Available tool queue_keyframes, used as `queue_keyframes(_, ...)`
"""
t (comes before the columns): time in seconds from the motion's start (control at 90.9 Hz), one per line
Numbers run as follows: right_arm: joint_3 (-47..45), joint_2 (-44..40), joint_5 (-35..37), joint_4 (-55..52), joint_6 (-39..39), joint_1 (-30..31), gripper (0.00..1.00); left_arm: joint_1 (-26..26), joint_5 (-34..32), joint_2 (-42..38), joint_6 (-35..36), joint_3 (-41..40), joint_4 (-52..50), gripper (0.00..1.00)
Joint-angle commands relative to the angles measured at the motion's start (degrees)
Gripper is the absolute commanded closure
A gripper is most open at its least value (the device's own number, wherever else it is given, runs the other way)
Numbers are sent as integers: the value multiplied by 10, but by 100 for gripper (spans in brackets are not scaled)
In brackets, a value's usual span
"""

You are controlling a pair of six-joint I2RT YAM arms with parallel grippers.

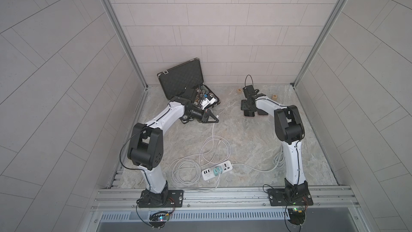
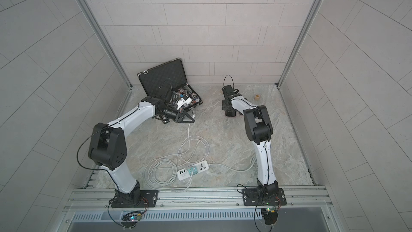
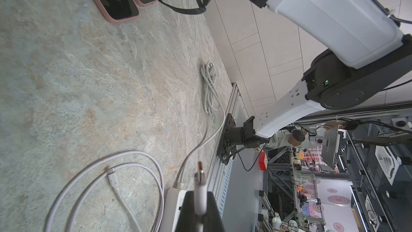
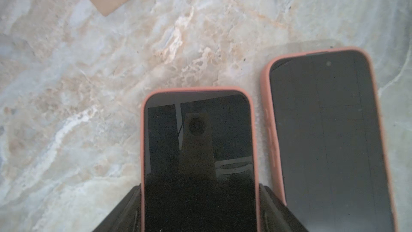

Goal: Plug the charging cable into the phone
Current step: Pick up the phone at the center of the board.

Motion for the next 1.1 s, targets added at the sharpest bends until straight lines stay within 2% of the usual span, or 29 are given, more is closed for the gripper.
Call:
queue_keyframes(0.0, -18, -66, -19, -17, -48, -3, 36, 5, 7, -19, 11, 5, -14, 100)
queue_keyframes(0.209, -93, -170, -127, -6, -98, -1, 37, 22, 32, -24, 26, 11, -34, 100)
queue_keyframes(0.308, -154, -224, -191, 14, -151, 1, 42, 34, 41, -27, 40, 15, -55, 100)
queue_keyframes(0.429, -213, -293, -265, 35, -216, 13, 42, 36, 34, -38, 64, 24, -103, 100)
queue_keyframes(0.517, -262, -346, -319, 66, -307, 26, 42, 35, 43, -51, 66, 11, -108, 100)
queue_keyframes(0.759, -427, -474, -467, 245, -545, 33, 38, 28, 40, -56, 77, -15, -105, 100)
queue_keyframes(0.881, -444, -499, -517, 233, -721, 33, 33, 9, 45, -57, 61, -20, -106, 100)
queue_keyframes(0.969, -419, -512, -542, 151, -826, 34, 37, -1, 77, -61, 53, -6, -129, 100)
queue_keyframes(1.09, -415, -554, -508, 70, -959, 50, 38, -21, 64, -61, 119, 21, -205, 100)
